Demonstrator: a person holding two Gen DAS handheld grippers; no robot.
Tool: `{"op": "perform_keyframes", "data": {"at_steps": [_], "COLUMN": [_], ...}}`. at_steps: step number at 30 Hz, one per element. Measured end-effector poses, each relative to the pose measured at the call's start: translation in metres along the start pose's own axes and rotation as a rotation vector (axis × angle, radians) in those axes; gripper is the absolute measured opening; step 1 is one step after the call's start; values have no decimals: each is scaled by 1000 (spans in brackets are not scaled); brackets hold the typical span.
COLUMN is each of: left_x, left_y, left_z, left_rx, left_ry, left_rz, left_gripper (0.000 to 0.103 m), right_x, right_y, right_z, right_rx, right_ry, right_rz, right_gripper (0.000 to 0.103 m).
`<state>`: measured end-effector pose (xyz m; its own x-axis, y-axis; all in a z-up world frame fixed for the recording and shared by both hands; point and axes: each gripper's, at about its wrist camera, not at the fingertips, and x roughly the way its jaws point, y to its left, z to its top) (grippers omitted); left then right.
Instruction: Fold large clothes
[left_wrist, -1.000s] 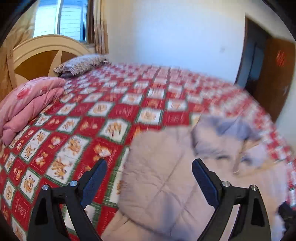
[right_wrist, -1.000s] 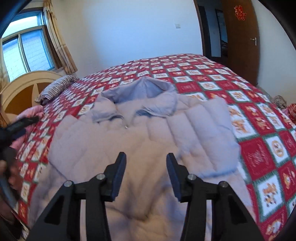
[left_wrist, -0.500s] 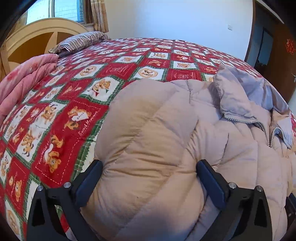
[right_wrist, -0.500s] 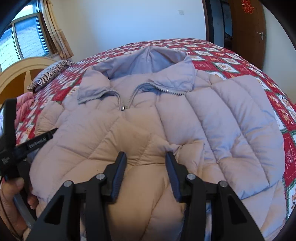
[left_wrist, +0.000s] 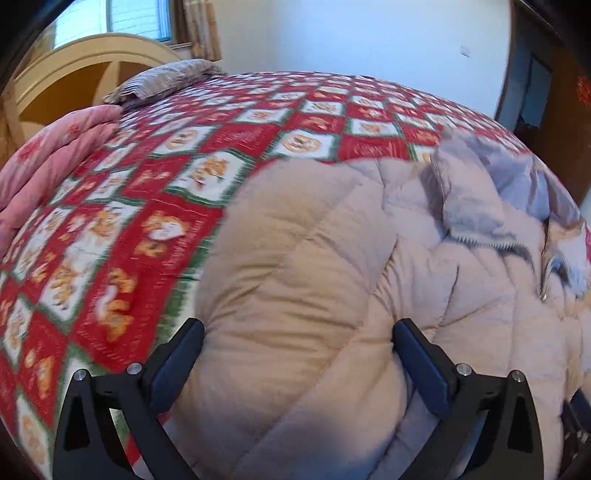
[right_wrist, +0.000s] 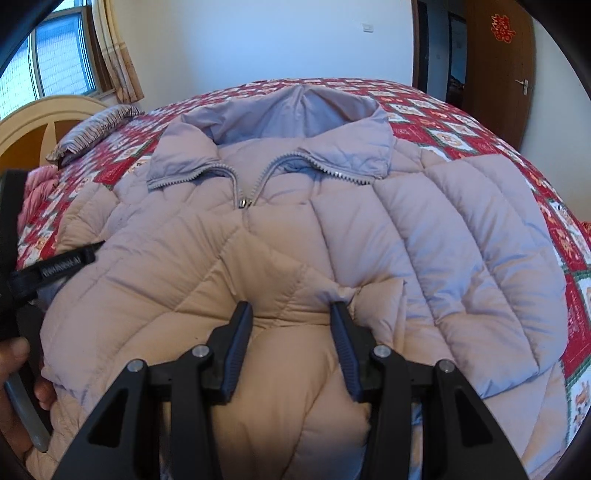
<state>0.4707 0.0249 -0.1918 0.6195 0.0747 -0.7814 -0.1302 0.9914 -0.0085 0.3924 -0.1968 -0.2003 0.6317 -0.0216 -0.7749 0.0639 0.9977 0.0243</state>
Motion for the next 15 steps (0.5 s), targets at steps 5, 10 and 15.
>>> {"op": "perform_keyframes", "data": {"at_steps": [5, 10, 15], "left_x": [-57, -38, -18], "left_y": [-4, -46, -45], "left_z": [3, -14, -29], "left_rx": [-45, 98, 77], "left_ry": [-105, -45, -38], "left_rz": [-110, -41, -68], "left_gripper": [102, 102, 102], "right_x": [-45, -29, -6], "right_y": [-12, -15, -22], "right_z": [15, 21, 3], "right_rx": [61, 75, 59], "right_ry": [-121, -63, -28], "right_rz": [-19, -56, -45], "right_gripper": [49, 39, 31]}}
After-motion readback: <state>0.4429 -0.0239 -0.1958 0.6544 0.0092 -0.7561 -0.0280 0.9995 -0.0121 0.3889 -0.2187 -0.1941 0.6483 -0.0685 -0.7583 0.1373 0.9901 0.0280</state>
